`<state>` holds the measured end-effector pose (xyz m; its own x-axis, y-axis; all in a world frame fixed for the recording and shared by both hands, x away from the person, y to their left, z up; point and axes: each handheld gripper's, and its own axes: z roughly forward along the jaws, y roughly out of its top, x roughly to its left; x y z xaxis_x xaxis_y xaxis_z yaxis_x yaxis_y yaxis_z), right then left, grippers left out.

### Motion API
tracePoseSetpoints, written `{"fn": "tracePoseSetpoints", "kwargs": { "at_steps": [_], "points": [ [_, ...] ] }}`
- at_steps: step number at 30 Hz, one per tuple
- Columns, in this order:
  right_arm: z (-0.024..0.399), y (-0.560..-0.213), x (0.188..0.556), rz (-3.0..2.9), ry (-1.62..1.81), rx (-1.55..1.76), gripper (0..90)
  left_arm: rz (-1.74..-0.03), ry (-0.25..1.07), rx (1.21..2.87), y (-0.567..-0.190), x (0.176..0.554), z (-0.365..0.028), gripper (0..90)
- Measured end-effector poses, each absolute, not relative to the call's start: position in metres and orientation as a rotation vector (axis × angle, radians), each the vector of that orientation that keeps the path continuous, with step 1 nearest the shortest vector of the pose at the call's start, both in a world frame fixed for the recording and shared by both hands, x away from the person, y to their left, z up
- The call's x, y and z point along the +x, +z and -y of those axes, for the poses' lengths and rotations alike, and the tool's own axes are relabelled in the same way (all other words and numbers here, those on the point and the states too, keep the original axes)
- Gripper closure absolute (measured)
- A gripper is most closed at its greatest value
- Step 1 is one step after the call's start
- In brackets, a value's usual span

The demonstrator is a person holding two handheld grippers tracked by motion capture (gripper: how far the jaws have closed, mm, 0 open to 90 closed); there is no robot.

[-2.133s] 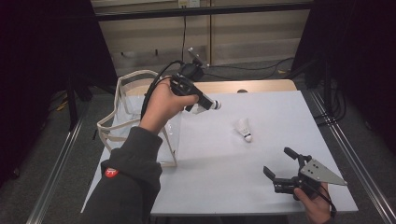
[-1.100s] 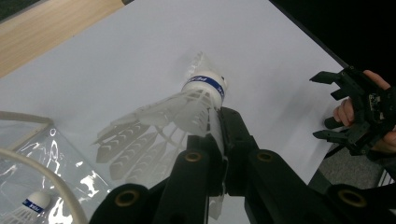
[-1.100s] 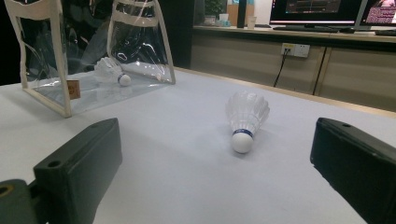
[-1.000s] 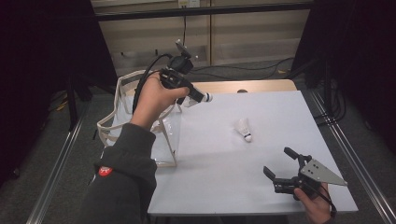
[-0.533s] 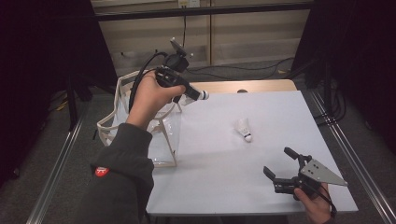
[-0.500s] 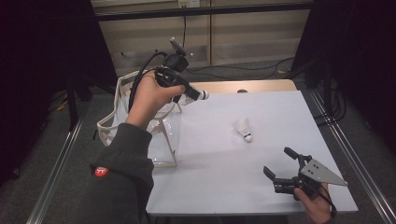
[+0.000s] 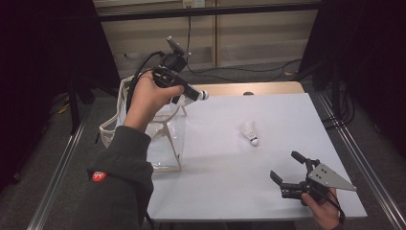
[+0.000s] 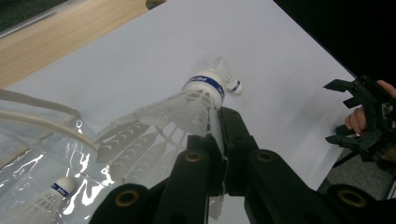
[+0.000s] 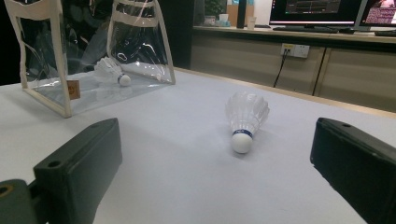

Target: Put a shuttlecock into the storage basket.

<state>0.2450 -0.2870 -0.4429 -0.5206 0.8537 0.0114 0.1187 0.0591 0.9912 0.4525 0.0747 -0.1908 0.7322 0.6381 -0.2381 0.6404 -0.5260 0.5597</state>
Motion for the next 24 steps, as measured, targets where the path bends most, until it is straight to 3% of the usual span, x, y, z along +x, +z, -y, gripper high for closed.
{"fn": "tracePoseSetpoints", "kwargs": {
  "at_steps": [24],
  "points": [
    [0.287, -0.443, 0.245, -1.722, 1.516, 0.973, 2.1, -0.997, 0.022, 2.3, -0.186, 0.456, -0.094, 89.1]
  ]
}}
